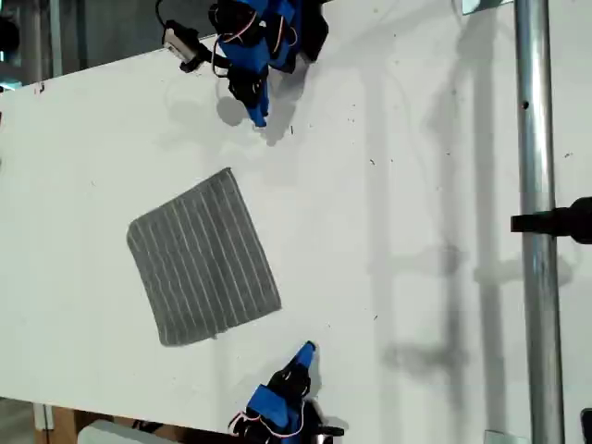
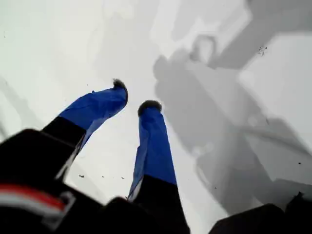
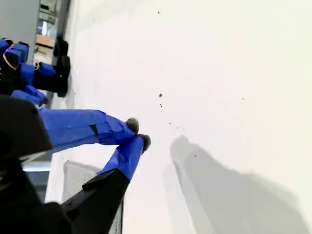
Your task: Grasp corners of a towel and fold twice.
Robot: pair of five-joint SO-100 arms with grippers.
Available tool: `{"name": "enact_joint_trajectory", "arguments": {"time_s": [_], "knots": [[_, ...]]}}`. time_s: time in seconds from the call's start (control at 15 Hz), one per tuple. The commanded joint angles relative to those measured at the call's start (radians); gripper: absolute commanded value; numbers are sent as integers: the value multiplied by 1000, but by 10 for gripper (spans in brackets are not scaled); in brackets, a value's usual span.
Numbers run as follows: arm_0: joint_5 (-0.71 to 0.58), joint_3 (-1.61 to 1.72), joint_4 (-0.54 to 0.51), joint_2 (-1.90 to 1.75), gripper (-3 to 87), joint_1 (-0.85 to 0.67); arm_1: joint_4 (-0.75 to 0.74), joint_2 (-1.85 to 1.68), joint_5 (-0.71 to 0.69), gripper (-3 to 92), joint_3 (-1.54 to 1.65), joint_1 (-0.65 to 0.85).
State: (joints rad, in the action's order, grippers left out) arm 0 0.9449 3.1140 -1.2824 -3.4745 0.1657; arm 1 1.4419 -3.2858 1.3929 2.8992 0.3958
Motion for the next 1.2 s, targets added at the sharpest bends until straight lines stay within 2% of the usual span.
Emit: {"name": "enact_joint_trajectory", "arguments": {"time_s": [0.0,0.13,0.2,0.27,0.33,0.53,0.87,1.13], "knots": [[1068,8,-3,-3,-25,-179,9,-2,6,107,-5,-17],[1075,8,-3,-3,-25,-150,9,-2,6,107,-6,-20],[1072,8,-5,-3,-25,-140,9,-2,5,76,-6,-37],[959,8,-5,-3,-25,-132,9,-2,-3,7,-6,-66],[896,8,-5,-3,-25,-138,9,-2,3,-2,-6,-81],[819,8,-5,-3,-26,-176,9,-2,3,-2,-6,-98],[795,8,-5,-3,-28,-137,9,-2,-3,-2,-6,-110],[848,8,-5,-3,-27,-127,9,-2,6,-2,-6,-130]]}}
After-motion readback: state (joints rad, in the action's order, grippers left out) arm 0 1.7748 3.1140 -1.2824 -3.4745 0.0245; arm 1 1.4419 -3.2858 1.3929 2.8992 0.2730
